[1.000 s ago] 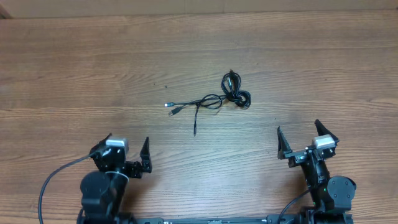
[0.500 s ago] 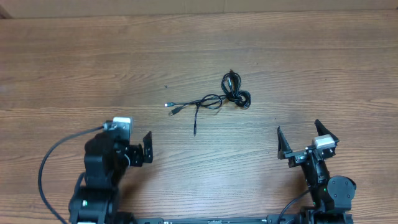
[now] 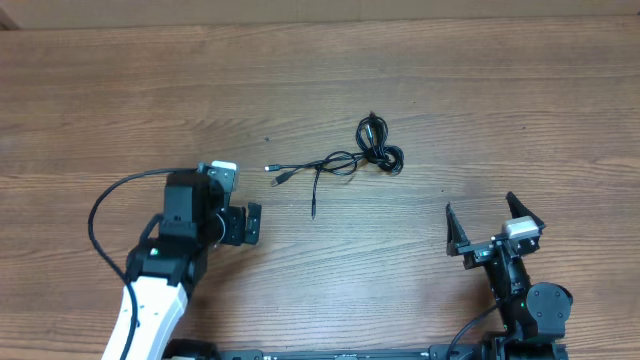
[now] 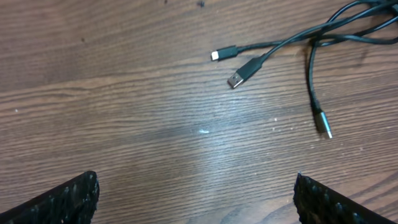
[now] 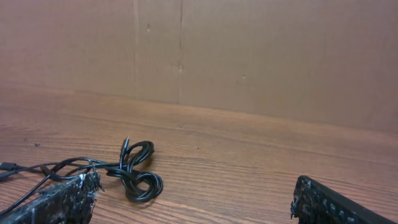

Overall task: Untangle cables
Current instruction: 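Raise the left arm and move the left gripper toward the black cable, then reach the left gripper over the cable bundle and lower onto it, then close the left gripper on the cable loops and lift the bundle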

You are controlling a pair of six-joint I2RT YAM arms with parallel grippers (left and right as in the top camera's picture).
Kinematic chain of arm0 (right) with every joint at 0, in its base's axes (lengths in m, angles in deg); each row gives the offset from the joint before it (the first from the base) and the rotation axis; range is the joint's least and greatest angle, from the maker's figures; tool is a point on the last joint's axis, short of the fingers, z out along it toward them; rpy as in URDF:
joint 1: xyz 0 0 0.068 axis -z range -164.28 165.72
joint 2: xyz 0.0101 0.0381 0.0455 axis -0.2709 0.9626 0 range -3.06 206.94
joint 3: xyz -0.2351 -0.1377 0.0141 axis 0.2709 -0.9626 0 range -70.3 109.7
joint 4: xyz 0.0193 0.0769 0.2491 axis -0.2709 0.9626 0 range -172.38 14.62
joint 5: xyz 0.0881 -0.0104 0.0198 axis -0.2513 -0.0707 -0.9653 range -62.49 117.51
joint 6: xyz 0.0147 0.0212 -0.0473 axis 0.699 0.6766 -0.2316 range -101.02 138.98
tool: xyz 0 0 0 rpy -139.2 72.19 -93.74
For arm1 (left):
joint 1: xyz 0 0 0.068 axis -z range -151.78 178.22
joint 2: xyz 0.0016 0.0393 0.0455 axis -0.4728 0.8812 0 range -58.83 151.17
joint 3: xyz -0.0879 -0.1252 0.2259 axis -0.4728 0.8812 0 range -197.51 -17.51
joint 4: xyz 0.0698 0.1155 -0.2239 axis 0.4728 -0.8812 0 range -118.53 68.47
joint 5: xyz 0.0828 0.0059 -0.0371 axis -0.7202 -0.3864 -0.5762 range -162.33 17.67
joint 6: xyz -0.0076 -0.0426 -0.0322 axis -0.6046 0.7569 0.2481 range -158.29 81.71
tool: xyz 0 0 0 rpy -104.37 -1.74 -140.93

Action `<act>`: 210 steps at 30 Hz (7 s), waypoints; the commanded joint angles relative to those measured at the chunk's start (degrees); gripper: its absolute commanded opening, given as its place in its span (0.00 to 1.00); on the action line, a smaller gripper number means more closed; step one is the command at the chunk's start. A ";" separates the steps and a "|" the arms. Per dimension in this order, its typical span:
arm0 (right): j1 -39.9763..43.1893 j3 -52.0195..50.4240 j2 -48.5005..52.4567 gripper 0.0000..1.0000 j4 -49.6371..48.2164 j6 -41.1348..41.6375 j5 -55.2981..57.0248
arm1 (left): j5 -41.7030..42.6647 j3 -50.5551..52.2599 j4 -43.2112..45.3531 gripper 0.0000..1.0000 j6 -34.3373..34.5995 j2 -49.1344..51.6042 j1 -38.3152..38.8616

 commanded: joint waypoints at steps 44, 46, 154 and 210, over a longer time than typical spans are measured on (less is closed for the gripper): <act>0.37 -0.59 -0.68 1.00 -0.35 -0.04 -0.31 | 3.21 -3.23 3.37 1.00 -1.27 8.20 0.44; 0.37 -0.59 -0.68 1.00 -0.35 -0.04 -0.31 | 3.21 -3.23 3.37 1.00 -1.27 8.20 0.44; 0.37 -0.59 -0.68 1.00 -0.35 -0.04 -0.31 | 2.60 -64.28 -23.17 1.00 3.34 51.34 28.89; 0.37 -0.59 -0.68 1.00 -0.35 -0.04 -0.31 | -13.07 -64.15 -17.22 1.00 -1.27 67.80 30.71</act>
